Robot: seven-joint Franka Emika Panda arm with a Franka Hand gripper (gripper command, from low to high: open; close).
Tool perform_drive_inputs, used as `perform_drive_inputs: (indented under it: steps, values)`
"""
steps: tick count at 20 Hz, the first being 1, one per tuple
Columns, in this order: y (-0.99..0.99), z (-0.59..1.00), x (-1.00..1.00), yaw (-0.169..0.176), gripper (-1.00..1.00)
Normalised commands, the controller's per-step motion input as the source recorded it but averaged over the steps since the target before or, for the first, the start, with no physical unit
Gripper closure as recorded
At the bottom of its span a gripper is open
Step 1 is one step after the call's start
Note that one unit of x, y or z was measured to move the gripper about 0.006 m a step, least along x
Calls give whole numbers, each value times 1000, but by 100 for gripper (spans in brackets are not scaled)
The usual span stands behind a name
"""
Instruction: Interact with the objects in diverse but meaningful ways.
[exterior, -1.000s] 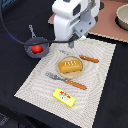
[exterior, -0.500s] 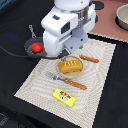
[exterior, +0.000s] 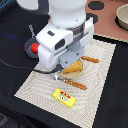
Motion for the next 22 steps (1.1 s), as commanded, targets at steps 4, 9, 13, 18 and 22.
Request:
perform_drive_inputs:
  steps: [4, 9, 13, 18, 22]
  values:
    - [-747, 138, 506, 0, -100]
    - [-802, 10, 458, 0, -100]
    - [-798, -9, 451, 2, -100]
    - [-531, -175, 437, 11, -100]
    - [-196, -298, 323, 35, -100]
